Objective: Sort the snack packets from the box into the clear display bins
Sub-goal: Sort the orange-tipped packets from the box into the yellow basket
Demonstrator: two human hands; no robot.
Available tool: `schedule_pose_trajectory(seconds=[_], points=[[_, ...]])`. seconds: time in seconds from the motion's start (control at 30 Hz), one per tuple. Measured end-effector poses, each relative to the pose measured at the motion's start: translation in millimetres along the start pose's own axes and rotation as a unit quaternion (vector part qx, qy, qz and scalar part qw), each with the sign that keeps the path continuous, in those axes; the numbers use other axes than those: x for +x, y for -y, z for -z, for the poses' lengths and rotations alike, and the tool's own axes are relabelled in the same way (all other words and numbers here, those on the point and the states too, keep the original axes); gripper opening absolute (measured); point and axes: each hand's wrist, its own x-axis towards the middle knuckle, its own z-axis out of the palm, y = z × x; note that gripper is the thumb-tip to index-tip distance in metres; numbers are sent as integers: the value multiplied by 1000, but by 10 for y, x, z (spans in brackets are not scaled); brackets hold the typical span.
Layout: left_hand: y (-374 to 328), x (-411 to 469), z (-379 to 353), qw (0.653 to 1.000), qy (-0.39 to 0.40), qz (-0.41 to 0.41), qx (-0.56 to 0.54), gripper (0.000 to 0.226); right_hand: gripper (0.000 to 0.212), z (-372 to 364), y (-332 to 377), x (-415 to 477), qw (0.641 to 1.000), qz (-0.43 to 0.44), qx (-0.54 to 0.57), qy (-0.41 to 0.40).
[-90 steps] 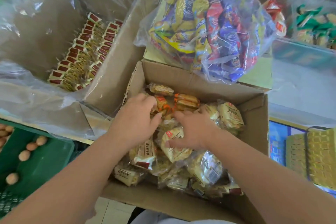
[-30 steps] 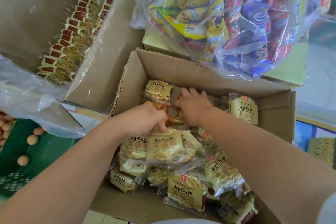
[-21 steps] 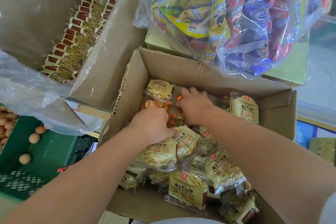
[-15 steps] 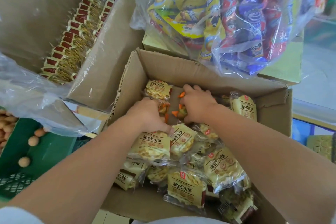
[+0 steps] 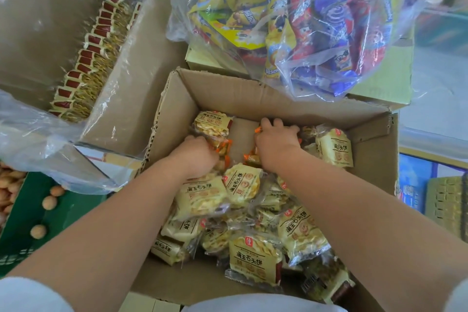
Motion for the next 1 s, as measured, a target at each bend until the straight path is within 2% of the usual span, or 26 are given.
schedule_pose_trajectory(seconds=[0.13, 0.3, 0.37, 0.5, 0.67, 0.83, 1.0], points=[[20, 141, -91, 998, 2, 10, 54, 79, 56, -21, 18, 22, 1000, -9, 0, -1], [-57, 233, -151, 989, -34, -16, 145, 92, 61, -62, -54, 7, 997, 9, 59, -38], [-55, 259, -174, 991, -43, -33, 125, 96, 64, -79, -98, -19, 994, 19, 91, -62], [-28, 301, -147, 996, -7, -81, 46, 117, 69, -98, -172, -102, 984, 35, 142, -104], [-69, 371, -139, 992, 30, -95, 83, 119, 74, -66, -301, -315, 957, 44, 233, -167], [-133, 453, -135, 988, 42, -112, 94, 126, 76, -38, -438, -598, 909, 36, 346, -231], [-139, 470, -159, 983, 48, -136, 114, 130, 77, -31, -516, -841, 883, 42, 385, -264]])
